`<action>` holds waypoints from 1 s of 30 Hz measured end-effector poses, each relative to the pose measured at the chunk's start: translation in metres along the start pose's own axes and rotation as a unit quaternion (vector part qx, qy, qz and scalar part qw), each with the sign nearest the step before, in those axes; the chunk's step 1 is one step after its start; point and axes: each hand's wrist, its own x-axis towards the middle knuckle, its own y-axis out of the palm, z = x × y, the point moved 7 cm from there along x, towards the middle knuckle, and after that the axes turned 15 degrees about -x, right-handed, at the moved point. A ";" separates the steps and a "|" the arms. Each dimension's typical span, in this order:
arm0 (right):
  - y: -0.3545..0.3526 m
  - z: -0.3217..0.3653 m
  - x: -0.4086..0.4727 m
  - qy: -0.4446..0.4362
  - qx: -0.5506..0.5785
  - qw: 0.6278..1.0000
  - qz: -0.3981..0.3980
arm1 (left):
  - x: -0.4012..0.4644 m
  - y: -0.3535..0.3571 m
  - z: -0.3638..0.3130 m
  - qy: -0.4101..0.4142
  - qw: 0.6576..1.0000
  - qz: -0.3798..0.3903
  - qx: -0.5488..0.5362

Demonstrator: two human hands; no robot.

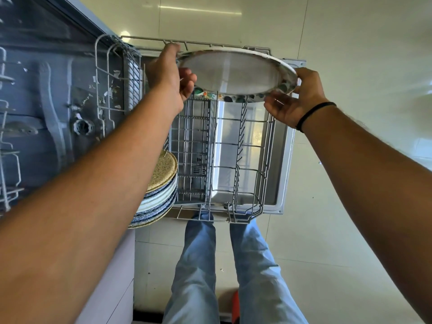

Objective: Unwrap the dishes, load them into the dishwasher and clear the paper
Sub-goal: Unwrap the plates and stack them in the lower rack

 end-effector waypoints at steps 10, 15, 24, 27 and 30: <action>0.018 -0.012 -0.015 -0.037 0.086 0.995 -0.022 | -0.024 -0.026 0.031 0.026 0.997 -0.037 -0.067; 0.039 -0.040 -0.046 -0.018 0.060 0.998 -0.016 | -0.057 -0.048 0.048 -0.011 0.997 -0.036 -0.068; 0.106 -0.046 -0.197 -0.065 -0.063 0.994 0.063 | -0.166 -0.099 -0.026 -0.013 0.997 0.014 -0.078; 0.125 -0.044 -0.263 -0.084 -0.089 0.990 0.072 | -0.209 -0.123 -0.065 0.000 0.995 0.021 -0.100; 0.145 -0.050 -0.318 -0.088 -0.108 0.986 0.090 | -0.248 -0.140 -0.092 0.001 0.992 0.025 -0.125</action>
